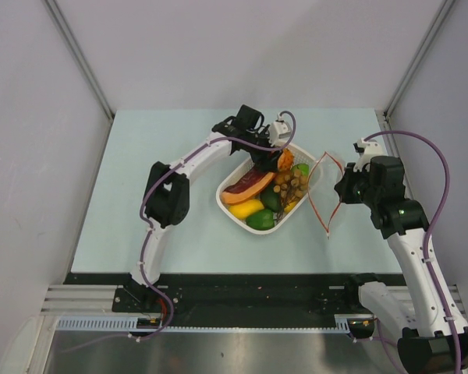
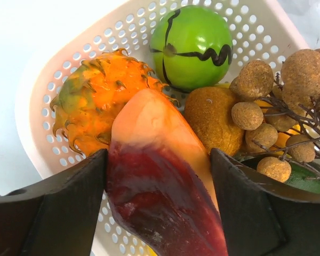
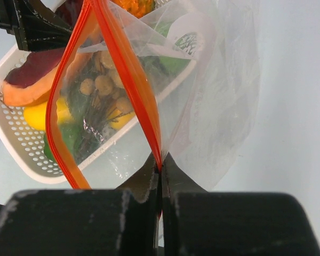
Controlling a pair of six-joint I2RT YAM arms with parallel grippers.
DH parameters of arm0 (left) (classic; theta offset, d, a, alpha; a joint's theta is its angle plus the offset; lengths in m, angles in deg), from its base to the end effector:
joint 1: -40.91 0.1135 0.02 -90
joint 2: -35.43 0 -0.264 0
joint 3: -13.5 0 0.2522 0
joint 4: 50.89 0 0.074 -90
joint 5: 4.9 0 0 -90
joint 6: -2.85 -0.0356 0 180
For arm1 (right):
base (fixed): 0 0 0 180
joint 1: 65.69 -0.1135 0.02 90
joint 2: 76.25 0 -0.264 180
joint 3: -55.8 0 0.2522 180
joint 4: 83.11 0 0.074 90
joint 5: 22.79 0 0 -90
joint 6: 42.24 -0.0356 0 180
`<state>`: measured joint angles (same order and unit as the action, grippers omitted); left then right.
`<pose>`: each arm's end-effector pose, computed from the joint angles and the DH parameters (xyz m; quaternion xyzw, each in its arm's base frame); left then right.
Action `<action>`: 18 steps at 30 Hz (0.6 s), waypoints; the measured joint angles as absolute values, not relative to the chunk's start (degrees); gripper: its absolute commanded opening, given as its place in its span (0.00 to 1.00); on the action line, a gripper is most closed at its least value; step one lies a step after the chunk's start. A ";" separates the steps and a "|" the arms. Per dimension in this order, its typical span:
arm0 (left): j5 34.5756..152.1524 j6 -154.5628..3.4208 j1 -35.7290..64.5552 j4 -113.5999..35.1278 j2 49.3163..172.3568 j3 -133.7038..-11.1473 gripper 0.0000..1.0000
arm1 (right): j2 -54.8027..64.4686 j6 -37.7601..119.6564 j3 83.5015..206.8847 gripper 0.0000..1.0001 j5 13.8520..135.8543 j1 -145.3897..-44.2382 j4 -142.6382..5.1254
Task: Place the food in the zip-top bag and seal the zipper
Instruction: Pick up the fake food from the bin.
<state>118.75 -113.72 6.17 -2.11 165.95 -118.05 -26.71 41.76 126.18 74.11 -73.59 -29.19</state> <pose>0.4106 -0.3088 0.2420 0.5450 0.7149 -0.2939 0.3249 0.1737 0.0284 0.3444 -0.0432 0.8770 0.1101 0.4658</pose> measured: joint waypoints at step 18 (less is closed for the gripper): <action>118.58 -112.71 6.21 0.82 161.93 -119.30 0.00 | -27.06 40.93 126.18 0.00 74.04 -73.06 -29.21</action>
